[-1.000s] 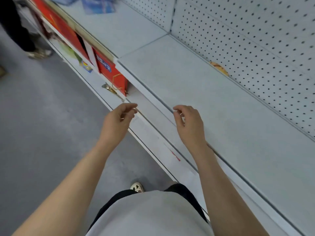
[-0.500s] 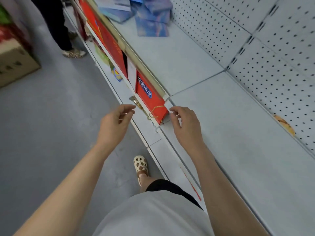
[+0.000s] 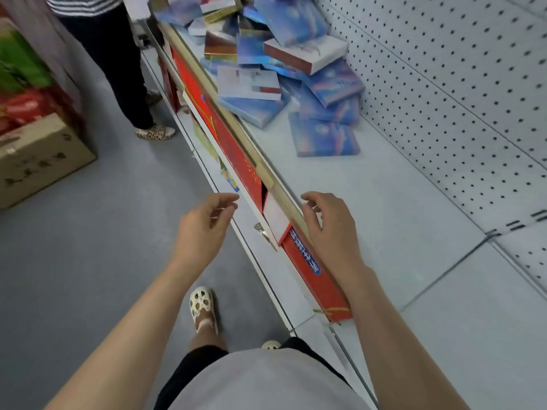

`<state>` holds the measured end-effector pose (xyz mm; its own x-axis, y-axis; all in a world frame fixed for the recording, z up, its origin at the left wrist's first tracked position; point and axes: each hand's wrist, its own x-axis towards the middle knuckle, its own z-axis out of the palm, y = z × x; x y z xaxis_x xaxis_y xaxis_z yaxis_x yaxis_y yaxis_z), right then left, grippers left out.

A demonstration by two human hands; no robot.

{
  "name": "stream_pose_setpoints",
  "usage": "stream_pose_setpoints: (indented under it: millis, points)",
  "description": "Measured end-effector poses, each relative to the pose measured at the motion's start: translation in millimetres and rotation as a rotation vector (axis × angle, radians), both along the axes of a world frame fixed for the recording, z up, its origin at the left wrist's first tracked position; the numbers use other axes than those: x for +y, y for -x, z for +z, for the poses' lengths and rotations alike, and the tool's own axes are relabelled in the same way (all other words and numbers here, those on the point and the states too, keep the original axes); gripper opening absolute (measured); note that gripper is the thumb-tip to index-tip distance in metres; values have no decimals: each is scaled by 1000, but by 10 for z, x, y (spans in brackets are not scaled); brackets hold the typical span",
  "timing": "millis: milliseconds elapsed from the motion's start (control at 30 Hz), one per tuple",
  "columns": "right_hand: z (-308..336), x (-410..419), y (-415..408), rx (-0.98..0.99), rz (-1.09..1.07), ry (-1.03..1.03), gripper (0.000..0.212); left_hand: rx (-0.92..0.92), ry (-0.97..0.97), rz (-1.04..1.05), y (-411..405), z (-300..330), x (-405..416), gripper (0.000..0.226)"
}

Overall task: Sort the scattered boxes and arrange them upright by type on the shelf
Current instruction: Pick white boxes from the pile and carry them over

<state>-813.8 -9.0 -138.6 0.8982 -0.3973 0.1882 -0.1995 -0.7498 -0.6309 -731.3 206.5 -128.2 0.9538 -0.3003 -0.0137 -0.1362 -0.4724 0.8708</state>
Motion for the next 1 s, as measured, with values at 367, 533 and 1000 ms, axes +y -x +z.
stream_pose_setpoints:
  millis: [367, 533, 1000]
  points:
    - [61, 273, -2007, -60, -322, -55, 22, -32, -74, -307, -2333, 42, 147, 24]
    - [147, 72, -2822, 31, -407, 27, 25, -170, -151, -392, -3200, 70, -42, 25]
    - [-35, -198, -3912, 457, -632, 5, 55, -560, -569, -818, -4317, -315, -659, 76]
